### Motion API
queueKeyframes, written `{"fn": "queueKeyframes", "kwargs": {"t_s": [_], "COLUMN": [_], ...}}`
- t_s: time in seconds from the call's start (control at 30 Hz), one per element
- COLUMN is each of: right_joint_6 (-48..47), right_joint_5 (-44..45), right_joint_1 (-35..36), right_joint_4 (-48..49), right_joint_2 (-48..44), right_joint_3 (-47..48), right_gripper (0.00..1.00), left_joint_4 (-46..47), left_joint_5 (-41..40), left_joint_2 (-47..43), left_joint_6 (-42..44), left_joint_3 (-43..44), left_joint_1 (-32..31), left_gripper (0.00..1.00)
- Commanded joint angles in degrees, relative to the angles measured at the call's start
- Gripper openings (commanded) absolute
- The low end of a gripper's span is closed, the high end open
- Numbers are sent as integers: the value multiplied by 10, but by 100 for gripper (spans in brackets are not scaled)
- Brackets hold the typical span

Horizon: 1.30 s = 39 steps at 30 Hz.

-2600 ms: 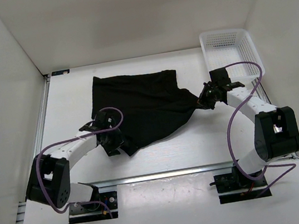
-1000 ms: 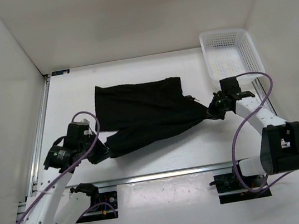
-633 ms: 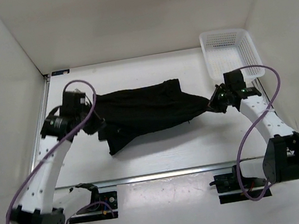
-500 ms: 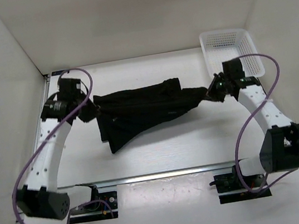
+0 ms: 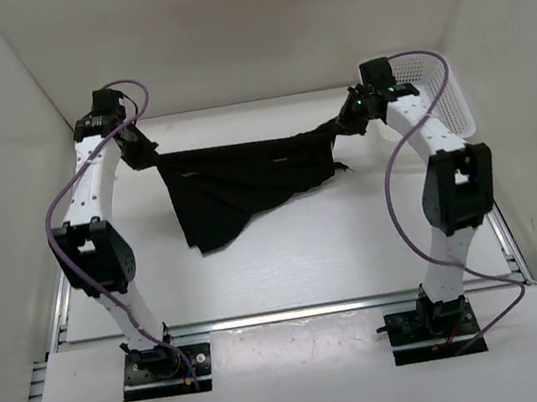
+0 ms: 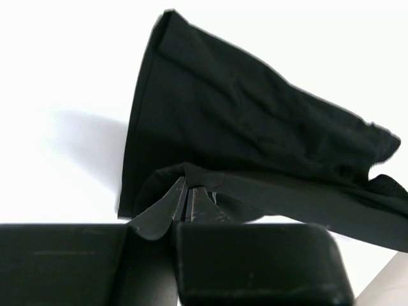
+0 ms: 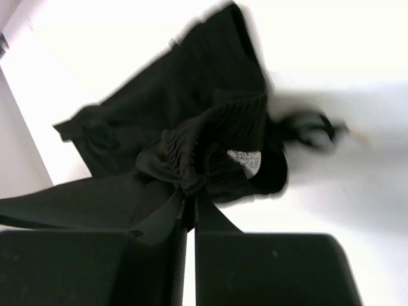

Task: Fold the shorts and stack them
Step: Fold the shorts

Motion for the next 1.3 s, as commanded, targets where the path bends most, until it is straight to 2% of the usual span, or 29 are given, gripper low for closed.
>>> {"fn": "queueKeyframes", "kwargs": {"t_s": [0.0,0.03,0.07,0.1,0.13,0.17,0.2,0.27,0.33,0.37,0.4,0.43,0.47,0.5,0.6,0.67,0.77,0.83,0.93,1.03,1.1,1.13,1.17,1.2,1.23,1.27], "right_joint_6": [8,14,19,19,28,33,40,40,24,17,17,11,11,4,-1,-1,-1,16,29,29,29,35,35,35,42,42], "right_joint_5": [-3,-3,-10,-16,-28,-39,-49,-67,-53,-44,-36,-31,-26,-20,-15,-21,-33,-39,-27,-15,-4,6,15,20,26,44], "right_joint_1": [1,1,1,1,1,1,1,-4,-4,-4,-4,-4,-4,2,7,7,7,12,17,31,37,51,56,61,71,77], "right_joint_4": [0,0,0,0,-9,-9,-15,-37,-29,6,27,47,74,80,86,92,103,109,123,123,123,116,116,116,116,110], "right_joint_2": [91,116,143,203,236,265,315,330,288,227,195,165,113,90,31,7,2,8,36,73,93,110,120,130,148,157], "right_joint_3": [112,180,221,269,371,417,457,500,431,378,263,207,158,84,-5,-74,-127,-133,-133,-86,-64,-55,-38,-27,-16,-8], "right_gripper": [0,2,10,22,51,63,72,75,75,74,74,74,74,74,74,77,81,81,81,81,79,79,77,77,74,72], "left_joint_4": [-3,-11,-11,-16,-16,-16,-16,-61,-71,-71,-36,-20,-7,3,29,51,77,88,103,109,109,109,109,109,109,109], "left_joint_5": [-4,-4,-4,6,17,27,46,66,67,58,44,38,31,31,53,58,64,64,59,45,45,45,25,25,25,25], "left_joint_2": [72,98,125,181,209,237,290,331,328,306,242,206,174,119,56,13,-3,3,29,61,79,84,90,98,98,106], "left_joint_6": [31,37,37,37,37,37,37,37,45,50,56,56,62,62,56,49,40,33,27,27,27,27,27,27,27,27], "left_joint_3": [86,138,167,196,257,291,324,424,443,392,346,294,196,150,-22,-131,-223,-247,-261,-244,-235,-226,-221,-221,-207,-202], "left_joint_1": [24,24,31,40,40,47,47,53,46,46,36,25,19,19,-4,-24,-42,-51,-58,-63,-63,-63,-63,-63,-63,-58], "left_gripper": [10,10,10,18,36,78,89,98,99,99,99,97,97,95,94,98,100,100,100,100,89,80,67,46,13,10]}}
